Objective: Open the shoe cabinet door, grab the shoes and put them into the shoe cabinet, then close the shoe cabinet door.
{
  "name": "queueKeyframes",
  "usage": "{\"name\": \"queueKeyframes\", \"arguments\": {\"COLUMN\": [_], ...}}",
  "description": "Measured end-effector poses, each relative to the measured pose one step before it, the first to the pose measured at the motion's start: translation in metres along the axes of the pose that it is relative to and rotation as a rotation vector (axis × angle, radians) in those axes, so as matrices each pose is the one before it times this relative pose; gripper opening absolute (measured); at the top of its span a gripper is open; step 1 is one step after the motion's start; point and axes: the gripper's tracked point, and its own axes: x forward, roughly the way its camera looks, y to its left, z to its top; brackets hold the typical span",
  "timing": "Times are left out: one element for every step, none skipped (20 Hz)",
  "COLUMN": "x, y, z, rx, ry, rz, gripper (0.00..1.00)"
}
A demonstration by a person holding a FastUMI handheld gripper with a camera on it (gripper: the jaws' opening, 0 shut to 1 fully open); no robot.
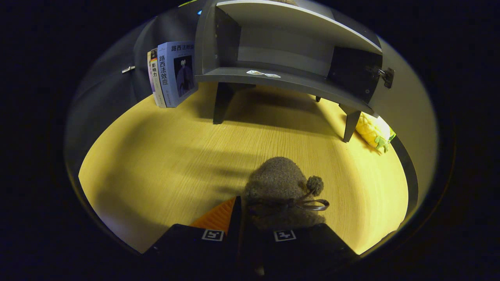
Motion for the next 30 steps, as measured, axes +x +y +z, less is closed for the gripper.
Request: {"name": "queueKeyframes", "arguments": {"x": [0.00182,0.00084,-0.0004,-0.00014,0.00553,-0.00512,-0.00063,-0.00105,-0.00258,-0.00397,-0.00457,-0.00612,-0.00737,-0.00839,-0.0103,-0.01107,-0.01183,-0.01329,-0.01228,-0.01273,-0.01337,-0.01387,-0.01459,-0.01449,-0.01366,-0.01362,-0.01288,-0.01232,-0.00914,-0.01038], "y": [-0.002,-0.00425,0.00098,-0.00103,0.00024,0.00014,0.00002,0.00191,0.00042,-0.00154,-0.00087,-0.00015,-0.00227,-0.00197,-0.00275,-0.00257,-0.00262,-0.00359,-0.00258,-0.00154,-0.00362,-0.00364,-0.00457,-0.0036,-0.00344,-0.00335,-0.00208,-0.00247,-0.00344,-0.00243], "z": [0.00097,0.00017,0.00101,0.00011,-0.00072,0.00191,-0.00068,-0.00038,-0.00204,-0.00123,0.00107,0.00263,0.00267,0.00385,0.00511,0.00626,0.00623,0.00576,0.00426,0.00596,0.00603,0.00672,0.00946,0.00997,0.00966,0.00925,0.01058,0.01153,0.01198,0.01155], "rx": [0.00451,0.01207,0.02492,0.0221,0.0024,-0.01717,-0.01777,-0.00271,0.00531,0.00275,-0.00084,-0.0031,-0.00668,-0.00598,-0.00431,-0.00285,-0.00111,-0.0035,-0.00738,-0.00324,-0.00309,-0.00085,0.00322,0.00186,-0.0053,-0.00851,-0.0077,-0.00343,0.00401,0.00371], "ry": [-0.01333,-0.00494,-0.00577,-0.00811,0.01506,0.00293,0.00646,0.00431,0.01062,0.00719,-0.00325,-0.01037,-0.00832,-0.00883,-0.01392,-0.01571,-0.01705,-0.01256,-0.00773,-0.00797,-0.00766,-0.0135,-0.01936,-0.01656,-0.01248,-0.0098,-0.00901,-0.00798,-0.00736,-0.00517], "rz": [-0.00621,-0.00814,0.00234,0.00465,0.00291,-0.00146,0.00067,0.00695,0.00811,0.00092,0.00364,0.00311,0.0023,0.0033,0.00389,0.00619,0.00778,0.00721,0.00724,0.0125,0.01283,0.00717,0.00484,0.00522,0.00523,0.0083,0.00852,0.00718,0.00446,0.00512], "gripper": [0.11,0.1,0.09,0.08,0.07,0.06,0.05,0.05,0.05,0.05,0.05,0.05,0.05,0.05,0.05,0.05,0.05,0.05,0.05,0.05,0.05,0.05,0.05,0.05,0.05,0.05,0.05,0.05,0.05,0.05]}}
